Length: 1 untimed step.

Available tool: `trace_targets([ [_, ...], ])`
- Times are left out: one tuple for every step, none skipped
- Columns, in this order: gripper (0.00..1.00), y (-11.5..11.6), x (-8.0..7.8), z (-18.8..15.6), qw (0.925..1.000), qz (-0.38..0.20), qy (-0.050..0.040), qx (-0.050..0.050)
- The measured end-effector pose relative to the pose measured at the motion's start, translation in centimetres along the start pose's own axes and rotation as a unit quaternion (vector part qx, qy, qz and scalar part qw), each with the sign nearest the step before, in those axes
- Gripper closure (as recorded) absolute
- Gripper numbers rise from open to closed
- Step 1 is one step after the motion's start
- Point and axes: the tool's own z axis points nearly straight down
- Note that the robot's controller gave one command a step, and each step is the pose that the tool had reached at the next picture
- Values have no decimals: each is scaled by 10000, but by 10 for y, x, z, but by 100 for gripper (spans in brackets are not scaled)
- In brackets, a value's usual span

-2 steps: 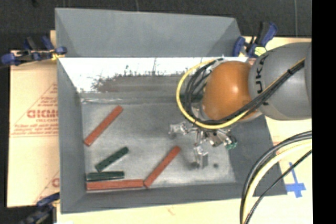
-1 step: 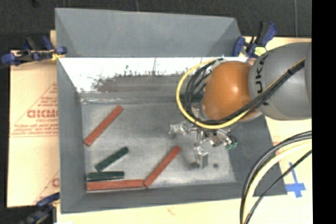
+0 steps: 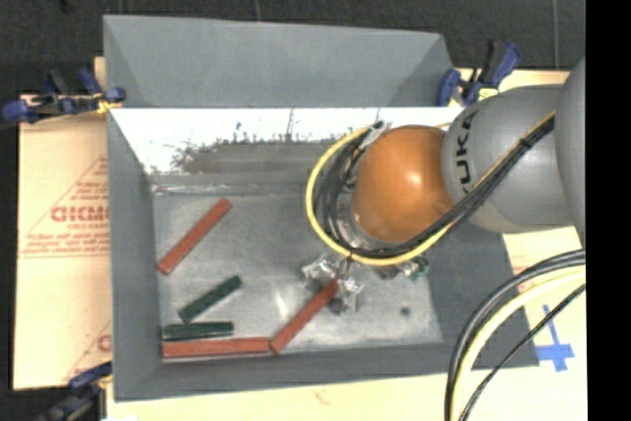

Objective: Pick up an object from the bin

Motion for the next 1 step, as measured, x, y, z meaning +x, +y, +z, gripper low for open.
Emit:
trace_targets([
  [100, 0, 0, 0, 10000, -3, 0, 1],
])
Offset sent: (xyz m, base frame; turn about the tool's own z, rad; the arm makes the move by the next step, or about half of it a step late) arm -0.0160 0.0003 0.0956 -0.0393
